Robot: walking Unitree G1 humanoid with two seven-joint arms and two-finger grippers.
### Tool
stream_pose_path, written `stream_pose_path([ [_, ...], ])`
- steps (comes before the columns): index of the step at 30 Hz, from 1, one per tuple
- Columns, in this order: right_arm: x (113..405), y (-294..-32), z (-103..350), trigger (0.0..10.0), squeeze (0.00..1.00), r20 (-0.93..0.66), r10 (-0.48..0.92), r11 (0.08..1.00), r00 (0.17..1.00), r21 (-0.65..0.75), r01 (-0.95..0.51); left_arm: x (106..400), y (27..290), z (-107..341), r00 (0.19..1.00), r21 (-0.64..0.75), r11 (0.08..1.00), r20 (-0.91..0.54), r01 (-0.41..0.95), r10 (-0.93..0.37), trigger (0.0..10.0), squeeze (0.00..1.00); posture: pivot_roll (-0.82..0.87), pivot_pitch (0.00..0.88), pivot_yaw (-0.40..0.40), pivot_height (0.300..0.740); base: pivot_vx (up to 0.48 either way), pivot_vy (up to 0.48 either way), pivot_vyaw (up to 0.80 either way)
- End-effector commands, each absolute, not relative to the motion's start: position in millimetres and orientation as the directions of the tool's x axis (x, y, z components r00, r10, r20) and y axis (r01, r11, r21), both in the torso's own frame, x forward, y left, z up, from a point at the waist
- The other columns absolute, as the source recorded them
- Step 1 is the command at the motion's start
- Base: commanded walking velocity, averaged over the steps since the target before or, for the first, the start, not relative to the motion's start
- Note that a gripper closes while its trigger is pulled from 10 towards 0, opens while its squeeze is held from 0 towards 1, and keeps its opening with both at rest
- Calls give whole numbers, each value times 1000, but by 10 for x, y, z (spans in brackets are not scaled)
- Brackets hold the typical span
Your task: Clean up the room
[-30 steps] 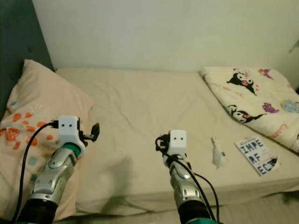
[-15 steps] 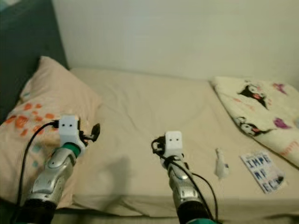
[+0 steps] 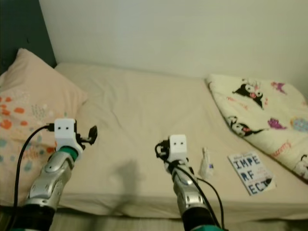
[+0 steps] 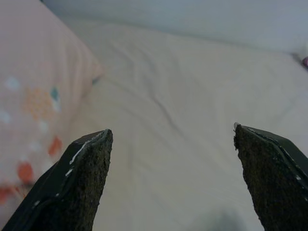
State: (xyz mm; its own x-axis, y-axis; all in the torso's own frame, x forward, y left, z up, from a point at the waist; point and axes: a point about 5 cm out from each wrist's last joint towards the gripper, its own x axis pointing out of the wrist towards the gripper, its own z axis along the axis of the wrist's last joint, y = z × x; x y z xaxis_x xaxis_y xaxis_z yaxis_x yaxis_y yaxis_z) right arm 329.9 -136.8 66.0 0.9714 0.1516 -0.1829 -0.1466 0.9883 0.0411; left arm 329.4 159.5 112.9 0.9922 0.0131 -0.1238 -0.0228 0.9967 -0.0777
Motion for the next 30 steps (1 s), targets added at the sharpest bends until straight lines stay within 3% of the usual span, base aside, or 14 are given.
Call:
stream_pose_path([
  [1,3280,-1413,622,10000,0,-201,136,991,970,42,-130,3277,1561,1088,990,-78,997,-143,-12,1,10000,0,121,49,-61,740,0,-371,0],
  [17,3281,-1425,620,10000,0,-203,125,992,971,52,-117,3298,1553,1094,988,-119,993,-156,-12,-6,10000,0,119,47,-57,740,0,-351,0],
  [30,3275,-1430,613,10000,0,-206,121,992,971,54,-112,3300,1569,1072,984,-167,986,-179,-25,-5,10000,0,119,48,-53,740,0,480,0],
])
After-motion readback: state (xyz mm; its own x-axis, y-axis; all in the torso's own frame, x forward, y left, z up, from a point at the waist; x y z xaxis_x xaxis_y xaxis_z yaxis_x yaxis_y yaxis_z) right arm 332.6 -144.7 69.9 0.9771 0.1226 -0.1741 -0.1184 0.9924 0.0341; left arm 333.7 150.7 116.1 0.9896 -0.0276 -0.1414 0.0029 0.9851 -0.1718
